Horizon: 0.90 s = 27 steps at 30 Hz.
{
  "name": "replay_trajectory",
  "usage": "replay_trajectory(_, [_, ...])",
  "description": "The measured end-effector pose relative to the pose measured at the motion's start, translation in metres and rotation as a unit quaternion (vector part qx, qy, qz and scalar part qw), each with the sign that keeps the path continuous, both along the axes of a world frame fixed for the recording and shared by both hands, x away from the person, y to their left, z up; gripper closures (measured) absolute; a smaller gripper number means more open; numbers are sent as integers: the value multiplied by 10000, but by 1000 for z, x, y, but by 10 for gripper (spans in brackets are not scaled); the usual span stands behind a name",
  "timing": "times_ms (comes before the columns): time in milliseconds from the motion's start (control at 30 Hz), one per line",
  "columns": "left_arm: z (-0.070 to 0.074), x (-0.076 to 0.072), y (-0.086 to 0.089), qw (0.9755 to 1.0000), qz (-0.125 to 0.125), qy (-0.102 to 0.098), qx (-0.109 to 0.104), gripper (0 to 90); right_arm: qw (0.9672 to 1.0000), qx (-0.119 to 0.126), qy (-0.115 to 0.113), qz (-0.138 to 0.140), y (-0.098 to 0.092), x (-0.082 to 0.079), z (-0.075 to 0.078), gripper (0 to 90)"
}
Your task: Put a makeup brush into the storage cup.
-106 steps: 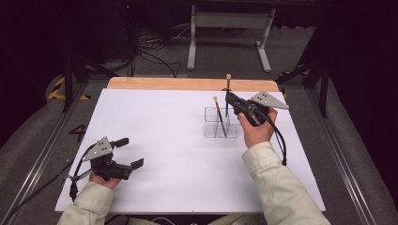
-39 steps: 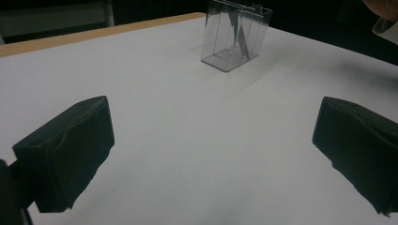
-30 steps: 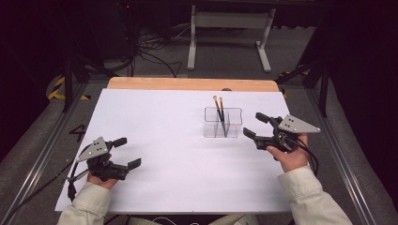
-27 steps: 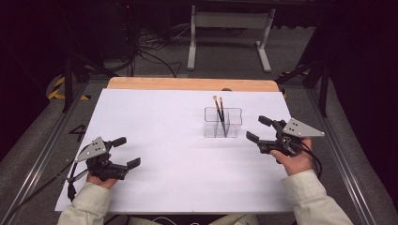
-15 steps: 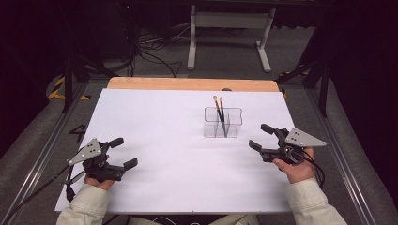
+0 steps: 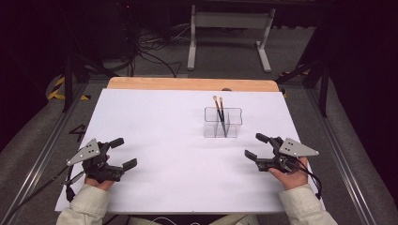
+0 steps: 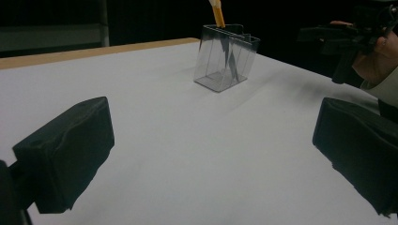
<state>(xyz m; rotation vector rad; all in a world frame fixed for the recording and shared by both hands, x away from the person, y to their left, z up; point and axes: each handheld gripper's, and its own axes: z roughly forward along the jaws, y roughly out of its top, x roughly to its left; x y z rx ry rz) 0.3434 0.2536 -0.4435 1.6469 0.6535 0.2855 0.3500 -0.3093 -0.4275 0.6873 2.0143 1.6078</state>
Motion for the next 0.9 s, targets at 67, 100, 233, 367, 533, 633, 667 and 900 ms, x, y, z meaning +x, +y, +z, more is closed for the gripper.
replay_trajectory(67, [0, 0, 0, 10000, -3, -17, -6, 0, 10000, 1, 13, -4, 0, -1, -2, 225])
replay_trajectory(100, [-1, 0, 0, 10000, -12, -18, -16, 0, 10000, -18, -1, -11, 0, -1, -3, 225])
replay_trajectory(233, [-3, 2, 1, 10000, -60, -14, -33, 0, 10000, 12, 38, -43, 1, -2, -12, 225])
replay_trajectory(367, [-6, 4, 0, 10000, -67, 14, 24, 0, 9998, 69, 188, -53, 4, 0, -20, 225])
replay_trajectory(533, [-7, 5, -3, 9999, -105, 26, 62, 0, 9997, -156, 154, -96, 6, 0, -25, 225])
replay_trajectory(633, [-7, 5, -2, 9999, -107, 0, 42, 0, 9997, -156, 165, -115, 6, 0, -26, 225])
replay_trajectory(667, [-7, 5, -2, 9999, -98, 1, 36, 0, 9996, -155, 172, -144, 5, 0, -26, 225])
replay_trajectory(900, [-7, 5, -3, 9999, -137, -1, 81, 0, 9997, -115, 130, -179, 4, -1, -25, 225])
